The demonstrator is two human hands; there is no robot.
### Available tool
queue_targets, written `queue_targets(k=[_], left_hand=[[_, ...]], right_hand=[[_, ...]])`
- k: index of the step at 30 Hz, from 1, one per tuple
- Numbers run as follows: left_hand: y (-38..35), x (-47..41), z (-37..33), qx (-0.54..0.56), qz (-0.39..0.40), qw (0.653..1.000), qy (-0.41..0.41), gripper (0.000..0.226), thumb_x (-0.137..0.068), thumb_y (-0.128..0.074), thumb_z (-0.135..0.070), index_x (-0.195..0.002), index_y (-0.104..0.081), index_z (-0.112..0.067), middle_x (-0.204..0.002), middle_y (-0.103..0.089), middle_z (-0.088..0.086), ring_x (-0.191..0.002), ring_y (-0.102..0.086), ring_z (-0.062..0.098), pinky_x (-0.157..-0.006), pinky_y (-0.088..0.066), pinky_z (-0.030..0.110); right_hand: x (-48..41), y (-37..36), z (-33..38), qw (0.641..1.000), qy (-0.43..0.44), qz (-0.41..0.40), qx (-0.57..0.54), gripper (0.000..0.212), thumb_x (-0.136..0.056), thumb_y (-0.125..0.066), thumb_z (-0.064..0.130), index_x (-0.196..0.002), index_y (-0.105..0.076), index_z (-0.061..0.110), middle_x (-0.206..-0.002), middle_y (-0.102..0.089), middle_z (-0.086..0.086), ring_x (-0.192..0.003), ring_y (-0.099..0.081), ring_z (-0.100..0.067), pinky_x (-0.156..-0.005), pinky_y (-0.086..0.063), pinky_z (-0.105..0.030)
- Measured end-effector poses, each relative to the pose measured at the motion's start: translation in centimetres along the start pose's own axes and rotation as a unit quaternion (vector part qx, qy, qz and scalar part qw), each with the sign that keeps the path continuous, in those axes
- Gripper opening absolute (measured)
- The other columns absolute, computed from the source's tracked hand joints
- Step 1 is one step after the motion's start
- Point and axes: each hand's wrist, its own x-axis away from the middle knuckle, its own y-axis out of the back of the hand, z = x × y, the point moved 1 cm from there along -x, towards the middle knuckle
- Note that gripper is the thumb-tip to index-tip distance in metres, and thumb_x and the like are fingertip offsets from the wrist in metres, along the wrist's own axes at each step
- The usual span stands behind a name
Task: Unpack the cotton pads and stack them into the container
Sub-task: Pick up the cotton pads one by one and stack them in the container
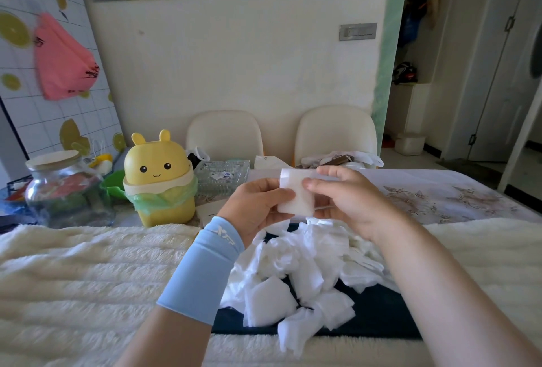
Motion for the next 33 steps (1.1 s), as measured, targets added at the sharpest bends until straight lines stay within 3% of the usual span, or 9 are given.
queue_targets(k=[3,6,12,17,24,27,29,31,33], left_hand=[[0.0,0.0,0.1,-0.006,0.005,1.000,0.005,0.025,-0.093,-0.063,-0.008,-0.117,-0.066,-0.002,-0.114,-0.071,0.019,-0.093,-0.070,0.023,-0.078,-0.060,0.028],[0.0,0.1,0.1,-0.015,0.021,1.000,-0.006,0.021,-0.094,-0.063,-0.009,-0.114,-0.068,-0.003,-0.108,-0.073,0.017,-0.090,-0.071,0.023,-0.079,-0.059,0.028],[0.4,0.5,-0.3,-0.122,0.003,0.991,-0.047,0.021,-0.086,-0.073,-0.005,-0.106,-0.071,-0.010,-0.099,-0.076,0.008,-0.082,-0.073,0.013,-0.073,-0.058,0.022],[-0.2,-1.2,-1.9,-0.215,0.018,0.976,-0.032,0.038,-0.077,-0.080,-0.003,-0.109,-0.065,-0.018,-0.099,-0.075,0.010,-0.077,-0.071,0.014,-0.072,-0.058,0.025],[-0.6,-8.8,-5.4,-0.329,0.016,0.944,-0.009,0.037,-0.083,-0.076,-0.010,-0.117,-0.061,-0.016,-0.097,-0.071,0.002,-0.076,-0.066,0.016,-0.074,-0.058,0.026],[-0.5,-12.4,-4.5,-0.431,-0.014,0.902,-0.006,0.026,-0.088,-0.068,-0.015,-0.114,-0.069,-0.020,-0.105,-0.069,0.001,-0.078,-0.064,0.018,-0.075,-0.056,0.026],[-0.8,-14.0,-3.4,-0.563,0.017,0.826,-0.008,0.026,-0.093,-0.062,-0.023,-0.117,-0.069,-0.028,-0.119,-0.066,-0.002,-0.097,-0.065,0.020,-0.088,-0.055,0.030],[-1.5,-14.9,-2.4,-0.664,0.063,0.745,-0.021,0.033,-0.097,-0.057,-0.032,-0.129,-0.062,-0.031,-0.134,-0.058,-0.004,-0.120,-0.056,0.021,-0.104,-0.046,0.034],[-1.8,-15.8,-1.2,-0.691,0.093,0.716,-0.014,0.040,-0.097,-0.055,-0.039,-0.137,-0.054,-0.036,-0.142,-0.050,-0.003,-0.131,-0.046,0.022,-0.109,-0.040,0.036]], right_hand=[[-0.2,0.6,-0.1,1.000,0.014,0.015,-0.019,0.034,-0.089,-0.073,0.006,-0.122,-0.066,0.008,-0.105,-0.073,-0.013,-0.086,-0.070,-0.025,-0.086,-0.058,-0.044],[0.1,0.5,0.0,0.998,0.026,0.041,0.048,0.042,-0.084,-0.079,0.033,-0.123,-0.069,0.022,-0.114,-0.075,-0.004,-0.105,-0.071,-0.025,-0.098,-0.054,-0.045],[0.2,1.0,0.1,0.996,0.034,0.071,0.047,0.027,-0.088,-0.073,0.006,-0.115,-0.071,0.006,-0.107,-0.076,-0.016,-0.090,-0.075,-0.024,-0.073,-0.061,-0.030],[-0.6,1.6,2.2,0.981,0.011,0.138,0.135,0.022,-0.087,-0.076,0.013,-0.108,-0.073,0.008,-0.101,-0.077,-0.013,-0.093,-0.075,-0.023,-0.081,-0.061,-0.035],[-7.3,3.9,6.0,0.951,0.010,0.009,0.308,0.008,-0.089,-0.072,0.013,-0.095,-0.070,0.009,-0.092,-0.073,-0.008,-0.076,-0.075,-0.023,-0.071,-0.064,-0.035],[-10.4,4.3,5.5,0.905,-0.009,-0.013,0.426,0.006,-0.087,-0.067,0.013,-0.082,-0.066,0.010,-0.082,-0.068,-0.009,-0.067,-0.072,-0.024,-0.063,-0.062,-0.032],[-11.9,3.9,4.5,0.861,-0.052,0.007,0.507,0.008,-0.084,-0.069,0.014,-0.078,-0.066,0.010,-0.078,-0.067,-0.009,-0.066,-0.068,-0.024,-0.061,-0.059,-0.030],[-13.0,3.2,3.4,0.808,-0.081,0.026,0.583,0.017,-0.083,-0.074,0.022,-0.096,-0.069,0.013,-0.089,-0.071,-0.007,-0.074,-0.066,-0.022,-0.063,-0.052,-0.027],[-13.8,2.8,2.3,0.763,-0.105,0.028,0.637,0.037,-0.084,-0.077,0.031,-0.114,-0.065,0.011,-0.096,-0.069,-0.006,-0.085,-0.064,-0.023,-0.071,-0.050,-0.029]])
